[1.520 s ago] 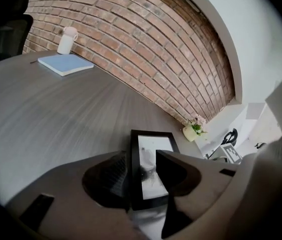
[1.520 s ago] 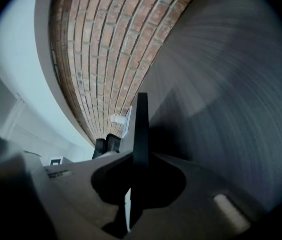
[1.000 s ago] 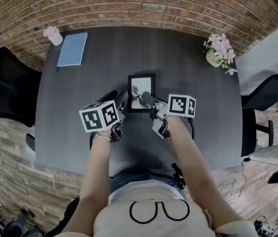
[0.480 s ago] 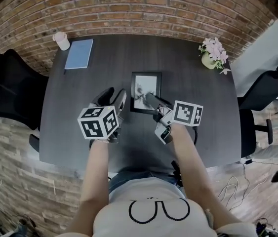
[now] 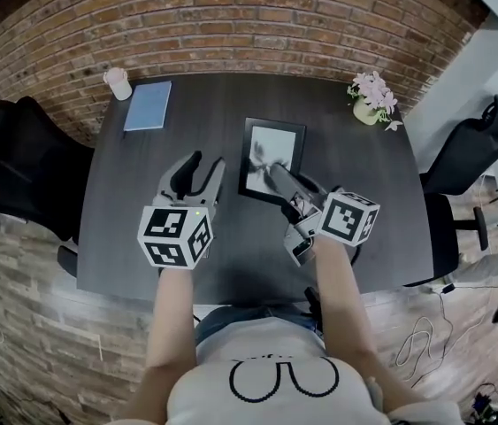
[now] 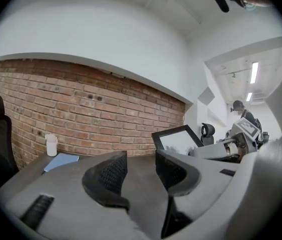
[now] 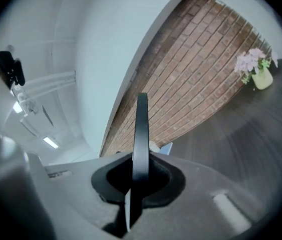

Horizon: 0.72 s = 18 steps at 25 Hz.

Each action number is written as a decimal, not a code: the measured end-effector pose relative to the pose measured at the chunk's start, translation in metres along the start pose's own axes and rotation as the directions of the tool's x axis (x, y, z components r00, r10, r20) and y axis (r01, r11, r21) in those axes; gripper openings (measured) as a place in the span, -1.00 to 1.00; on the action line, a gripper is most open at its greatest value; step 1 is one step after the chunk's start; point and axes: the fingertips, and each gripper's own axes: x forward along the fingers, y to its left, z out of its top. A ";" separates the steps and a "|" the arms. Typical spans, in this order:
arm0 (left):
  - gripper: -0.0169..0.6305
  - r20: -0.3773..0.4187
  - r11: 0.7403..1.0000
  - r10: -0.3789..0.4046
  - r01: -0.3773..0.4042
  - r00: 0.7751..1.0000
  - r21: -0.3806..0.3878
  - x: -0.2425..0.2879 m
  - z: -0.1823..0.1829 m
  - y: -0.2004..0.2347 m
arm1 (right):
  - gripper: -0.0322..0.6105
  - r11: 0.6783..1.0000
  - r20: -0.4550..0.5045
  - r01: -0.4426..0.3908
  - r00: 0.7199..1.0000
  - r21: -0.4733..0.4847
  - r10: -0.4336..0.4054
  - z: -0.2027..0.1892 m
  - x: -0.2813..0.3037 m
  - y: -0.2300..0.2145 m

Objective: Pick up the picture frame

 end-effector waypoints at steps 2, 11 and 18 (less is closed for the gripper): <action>-0.41 0.032 1.000 -0.004 0.003 0.999 0.026 -0.012 0.009 -0.004 | -0.86 0.999 0.040 -0.010 0.999 -0.033 0.011 0.004 -0.008 0.016; -0.96 0.137 0.996 0.025 -0.037 0.990 0.081 -0.057 0.033 -0.012 | -0.86 0.973 0.175 0.023 0.984 -0.228 0.018 0.014 -0.045 0.075; -0.95 0.206 0.990 0.013 -0.042 0.978 0.136 -0.073 0.048 -0.029 | -0.86 0.922 0.226 0.076 0.974 -0.379 0.012 0.022 -0.065 0.097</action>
